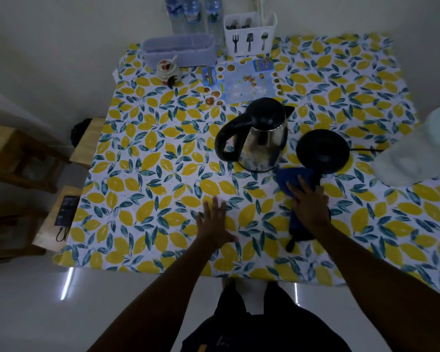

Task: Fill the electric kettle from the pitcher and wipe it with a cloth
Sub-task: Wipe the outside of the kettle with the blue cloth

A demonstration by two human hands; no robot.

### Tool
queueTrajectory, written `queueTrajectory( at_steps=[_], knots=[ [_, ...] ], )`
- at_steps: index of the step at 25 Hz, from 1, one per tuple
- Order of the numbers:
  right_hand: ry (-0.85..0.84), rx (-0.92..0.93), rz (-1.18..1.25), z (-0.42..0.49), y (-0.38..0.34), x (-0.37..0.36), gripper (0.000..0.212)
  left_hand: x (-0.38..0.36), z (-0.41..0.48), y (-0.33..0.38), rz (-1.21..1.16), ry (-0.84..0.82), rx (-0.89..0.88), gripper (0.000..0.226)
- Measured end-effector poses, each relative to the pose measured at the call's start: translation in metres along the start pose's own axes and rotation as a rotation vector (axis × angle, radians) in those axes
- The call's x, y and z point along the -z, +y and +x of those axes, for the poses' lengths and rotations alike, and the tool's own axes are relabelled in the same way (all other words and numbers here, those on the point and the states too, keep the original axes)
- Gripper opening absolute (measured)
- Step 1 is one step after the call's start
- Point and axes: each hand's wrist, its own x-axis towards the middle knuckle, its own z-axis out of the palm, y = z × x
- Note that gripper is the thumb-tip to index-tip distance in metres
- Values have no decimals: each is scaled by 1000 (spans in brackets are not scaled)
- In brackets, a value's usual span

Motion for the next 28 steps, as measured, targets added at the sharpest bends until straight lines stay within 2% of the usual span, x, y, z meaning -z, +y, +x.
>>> queueTrajectory(
  at_steps=[2,4,6,9,12,14,17,19,20,24,26,28],
  knots=[
    [-27,-113,117,14,-12,13,54,1,-1,0,7,6,-7,123],
    [-3,-146,197,7,-24,18,52,0,-2,-2,9,19,-10,122],
    [13,-66,162,-21,-30,6,50,-3,-3,-3,15,34,-14,122],
    [68,163,151,-70,-20,-21,52,-5,0,-5,-3,43,-24,121],
    [97,295,117,-69,7,-29,52,-6,-1,-6,-5,58,-24,121],
    [91,214,127,-51,7,-23,49,-7,-1,-7,1,49,-23,120],
    [75,-39,231,-28,-17,-12,49,-6,-1,-7,-8,61,-24,120],
    [61,-127,258,-26,-34,-5,48,-6,-1,-6,-9,62,-23,121],
    [61,-107,242,-32,-39,-5,48,-7,-2,-6,-7,64,-24,121],
    [48,165,221,-66,-30,-21,46,-5,-4,-5,-12,84,-26,120],
    [26,204,219,-80,-15,-30,47,-5,-5,-1,-14,77,-12,118],
    [65,166,226,-88,1,-33,45,-6,-6,6,-8,69,7,110]
  ],
)
